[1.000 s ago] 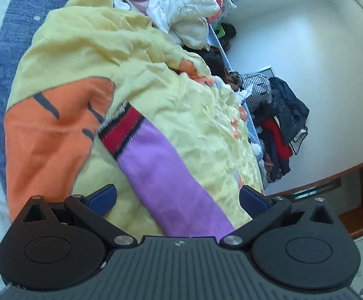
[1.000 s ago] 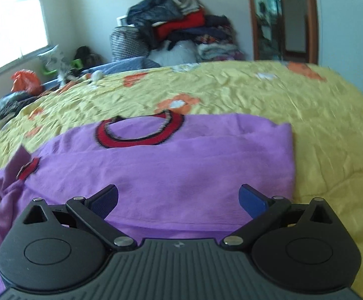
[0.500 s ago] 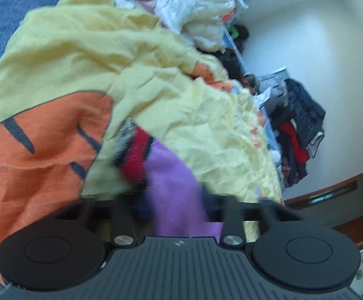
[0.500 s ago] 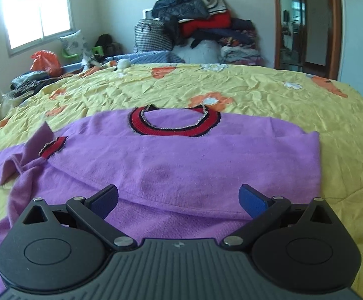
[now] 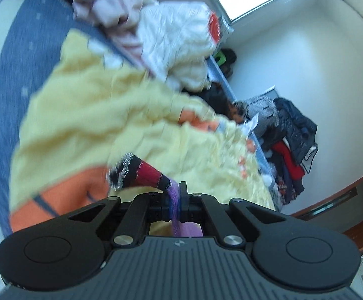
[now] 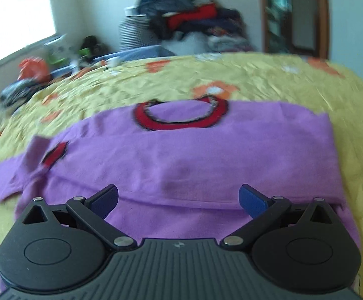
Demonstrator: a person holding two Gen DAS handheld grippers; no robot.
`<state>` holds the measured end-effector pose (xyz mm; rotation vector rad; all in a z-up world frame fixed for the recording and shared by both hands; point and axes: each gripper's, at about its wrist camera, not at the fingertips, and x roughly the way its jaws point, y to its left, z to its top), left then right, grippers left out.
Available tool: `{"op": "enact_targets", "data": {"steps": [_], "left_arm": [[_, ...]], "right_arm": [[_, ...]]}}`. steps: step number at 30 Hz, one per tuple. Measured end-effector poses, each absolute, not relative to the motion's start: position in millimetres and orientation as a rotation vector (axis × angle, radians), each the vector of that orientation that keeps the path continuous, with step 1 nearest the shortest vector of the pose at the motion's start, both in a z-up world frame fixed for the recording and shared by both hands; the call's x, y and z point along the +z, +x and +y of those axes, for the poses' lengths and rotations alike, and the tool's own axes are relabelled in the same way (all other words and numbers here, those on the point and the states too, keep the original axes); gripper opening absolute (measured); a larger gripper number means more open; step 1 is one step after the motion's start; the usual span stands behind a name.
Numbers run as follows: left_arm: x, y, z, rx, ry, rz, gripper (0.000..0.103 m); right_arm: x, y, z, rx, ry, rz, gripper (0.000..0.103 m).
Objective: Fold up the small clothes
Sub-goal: 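Lift the sleeve by its cuff with the left tool and carry it across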
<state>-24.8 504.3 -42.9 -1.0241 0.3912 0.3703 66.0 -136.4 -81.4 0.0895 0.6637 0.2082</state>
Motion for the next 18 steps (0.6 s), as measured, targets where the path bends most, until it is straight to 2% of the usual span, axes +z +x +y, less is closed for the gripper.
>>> {"op": "enact_targets", "data": {"steps": [8, 12, 14, 18], "left_arm": [[6, -31, 519, 0.383, -0.936, 0.365, 0.002], [21, -25, 516, 0.370, -0.907, 0.357, 0.002], [27, -18, 512, 0.358, -0.891, 0.358, 0.002], [39, 9, 490, 0.295, -0.852, 0.375, 0.002]], "right_arm": [[-93, 49, -64, 0.430, -0.037, 0.789, 0.103], [-98, 29, -10, 0.413, -0.292, 0.740, 0.103], [-91, 15, 0, 0.535, -0.276, 0.709, 0.103], [-85, 5, 7, 0.788, -0.139, 0.809, 0.103]]}}
